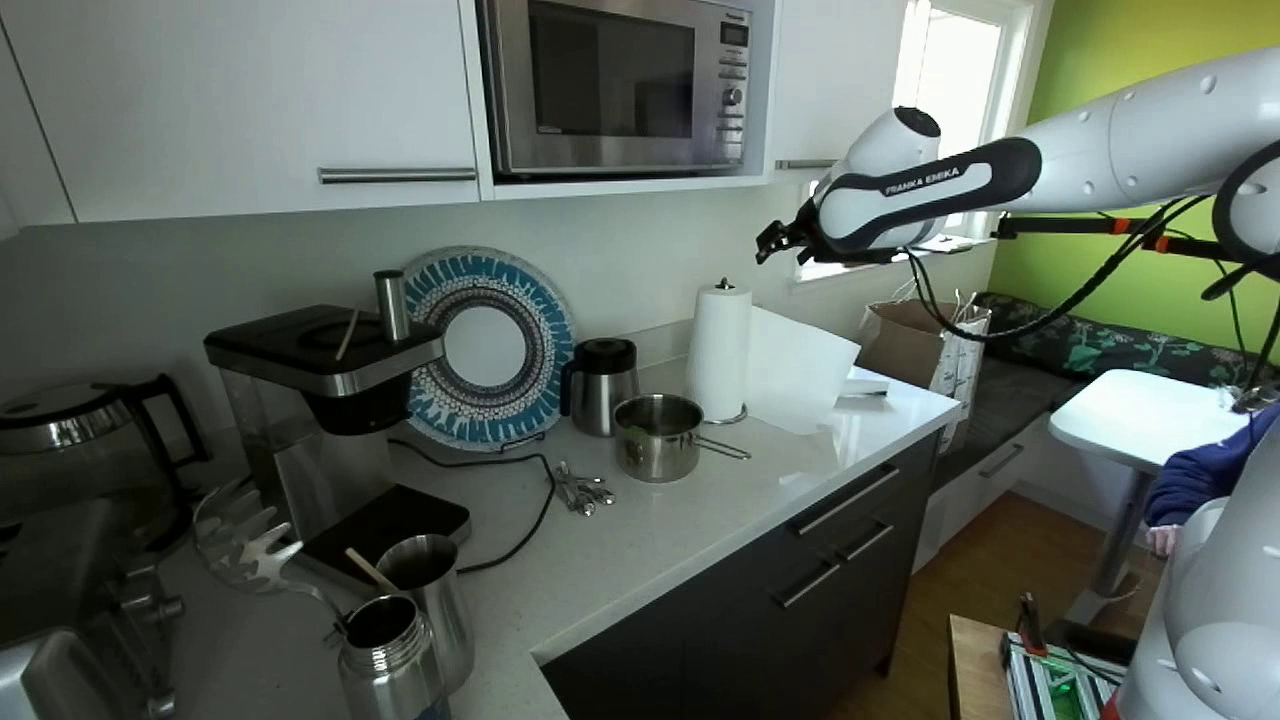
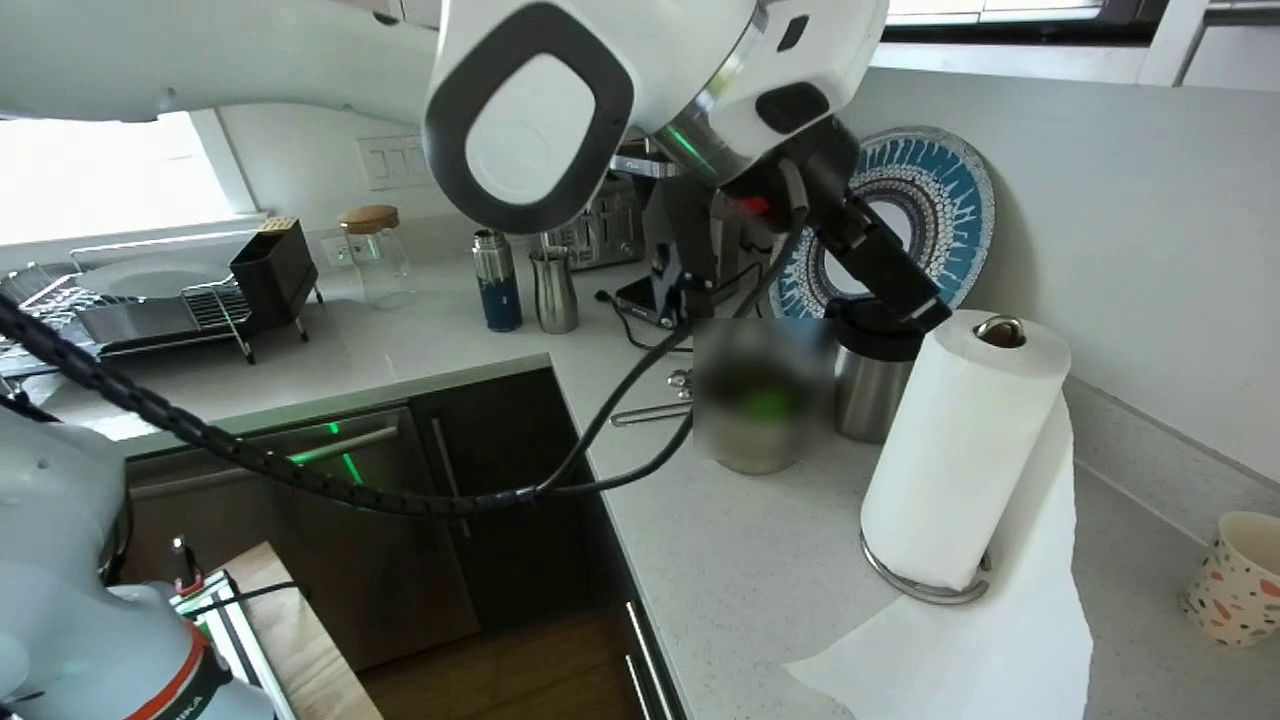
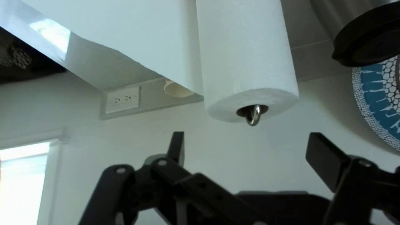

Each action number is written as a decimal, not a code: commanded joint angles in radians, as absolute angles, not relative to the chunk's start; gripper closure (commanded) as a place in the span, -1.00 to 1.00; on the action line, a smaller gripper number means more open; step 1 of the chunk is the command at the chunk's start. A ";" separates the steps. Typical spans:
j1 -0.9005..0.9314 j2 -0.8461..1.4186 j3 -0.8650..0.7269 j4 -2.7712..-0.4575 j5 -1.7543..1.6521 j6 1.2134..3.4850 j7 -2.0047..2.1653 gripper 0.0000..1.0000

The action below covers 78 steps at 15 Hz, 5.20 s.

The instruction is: Move the paper towel to the left

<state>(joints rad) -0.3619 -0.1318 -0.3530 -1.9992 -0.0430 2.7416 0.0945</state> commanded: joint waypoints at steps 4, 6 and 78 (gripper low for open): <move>-0.371 0.042 -0.357 -1.959 -0.060 2.955 0.082 -0.98; -0.371 0.092 -0.365 -1.915 -0.031 2.966 0.070 -0.91; 0.359 -0.461 -0.476 -2.139 -0.320 2.855 0.124 0.94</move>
<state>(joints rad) 0.2082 -0.4385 -0.3790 -2.1464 -0.4512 2.8054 0.2635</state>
